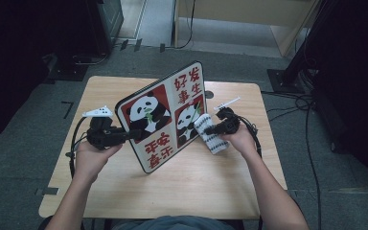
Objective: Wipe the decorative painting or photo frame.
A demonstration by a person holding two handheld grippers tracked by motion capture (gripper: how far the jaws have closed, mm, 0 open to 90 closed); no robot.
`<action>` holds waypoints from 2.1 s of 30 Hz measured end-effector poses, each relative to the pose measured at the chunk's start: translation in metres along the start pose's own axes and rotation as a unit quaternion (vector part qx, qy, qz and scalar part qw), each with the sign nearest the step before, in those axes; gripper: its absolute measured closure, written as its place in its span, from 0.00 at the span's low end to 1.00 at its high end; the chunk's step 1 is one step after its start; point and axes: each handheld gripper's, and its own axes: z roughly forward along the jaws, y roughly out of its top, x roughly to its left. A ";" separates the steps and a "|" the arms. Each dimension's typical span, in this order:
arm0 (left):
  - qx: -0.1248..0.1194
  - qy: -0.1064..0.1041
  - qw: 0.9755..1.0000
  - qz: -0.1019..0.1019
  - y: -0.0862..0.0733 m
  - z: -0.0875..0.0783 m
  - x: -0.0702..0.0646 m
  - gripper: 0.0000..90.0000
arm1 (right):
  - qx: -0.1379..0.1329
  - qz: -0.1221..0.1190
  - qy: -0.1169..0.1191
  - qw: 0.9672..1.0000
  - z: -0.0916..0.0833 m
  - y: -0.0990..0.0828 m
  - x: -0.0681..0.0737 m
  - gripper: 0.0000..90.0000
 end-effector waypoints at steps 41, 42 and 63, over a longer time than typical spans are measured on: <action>-0.013 0.001 1.000 -0.011 0.000 -0.002 0.001 0.84 | -0.059 -0.053 0.023 0.997 -0.054 0.038 0.043 0.87; -0.014 -0.002 1.000 -0.012 0.000 -0.003 0.001 0.84 | -0.060 -0.049 0.025 0.997 -0.057 0.041 0.044 0.87; -0.013 -0.002 1.000 -0.011 0.001 -0.003 0.001 0.86 | -0.112 -0.119 0.021 0.986 -0.129 0.129 0.095 0.87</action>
